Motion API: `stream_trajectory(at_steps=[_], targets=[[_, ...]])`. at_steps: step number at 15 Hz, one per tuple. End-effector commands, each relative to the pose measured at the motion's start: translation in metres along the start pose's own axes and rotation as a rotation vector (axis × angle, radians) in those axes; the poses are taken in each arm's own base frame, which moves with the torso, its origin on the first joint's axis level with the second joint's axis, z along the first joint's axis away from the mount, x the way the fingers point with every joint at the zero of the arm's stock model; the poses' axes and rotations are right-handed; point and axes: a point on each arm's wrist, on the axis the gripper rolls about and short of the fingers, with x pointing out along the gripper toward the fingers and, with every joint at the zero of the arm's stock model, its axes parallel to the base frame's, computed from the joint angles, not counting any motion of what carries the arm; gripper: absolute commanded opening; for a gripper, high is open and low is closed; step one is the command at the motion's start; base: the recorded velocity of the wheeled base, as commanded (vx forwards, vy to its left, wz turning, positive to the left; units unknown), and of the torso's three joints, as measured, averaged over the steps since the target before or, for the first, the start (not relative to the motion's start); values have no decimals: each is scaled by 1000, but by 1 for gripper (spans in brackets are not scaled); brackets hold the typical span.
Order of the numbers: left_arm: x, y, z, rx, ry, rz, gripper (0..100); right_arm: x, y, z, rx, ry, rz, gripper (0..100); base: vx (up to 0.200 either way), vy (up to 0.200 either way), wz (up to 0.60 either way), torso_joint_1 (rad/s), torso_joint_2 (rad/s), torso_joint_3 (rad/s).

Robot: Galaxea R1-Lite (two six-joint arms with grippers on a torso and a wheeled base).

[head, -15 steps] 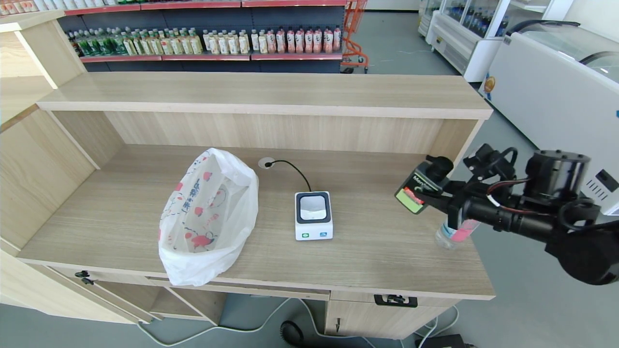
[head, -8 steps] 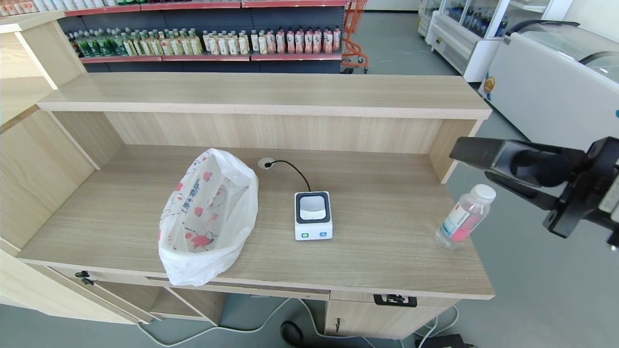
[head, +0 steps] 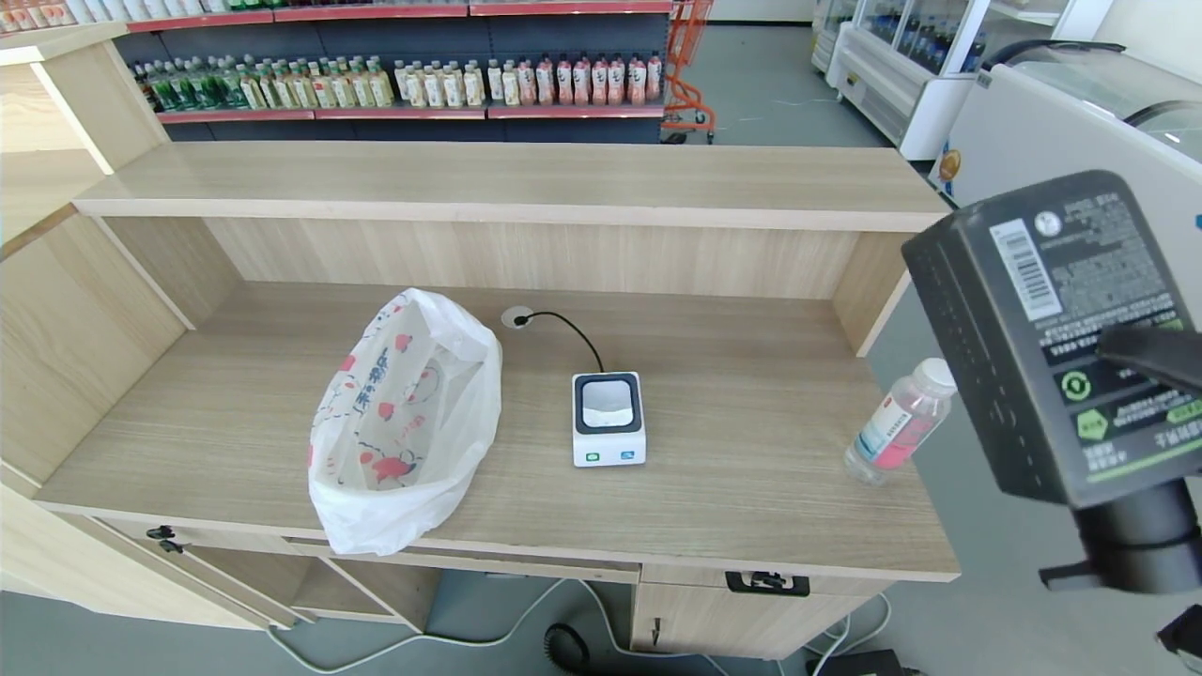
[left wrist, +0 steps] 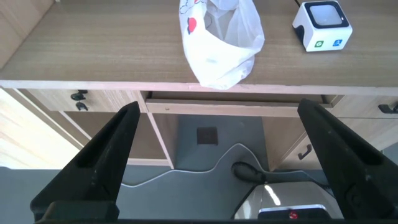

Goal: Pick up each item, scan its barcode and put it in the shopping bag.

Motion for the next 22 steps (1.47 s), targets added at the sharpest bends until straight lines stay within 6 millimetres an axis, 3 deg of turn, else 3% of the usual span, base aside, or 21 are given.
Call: stream_trajectory(at_steps=[1,5,10,13,22], targets=[[0,0,0,0,0,-1,100,21,-2,22,-35,-116,-126,0,0,0,0,0,0,0],[0,0,0,0,0,-1,100,9,-20,23,-77,-101,-139,0,0,0,0,0,0,0],[0,0,0,0,0,-1,100,9,-24,25,-33,-135,-141,0,0,0,0,0,0,0],[0,0,0,0,0,-1,100,1,-40,31,-20,-161,-161,0,0,0,0,0,0,0],[0,0,0,0,0,-1,100,-1,-42,31,-31,-160,-160,0,0,0,0,0,0,0]])
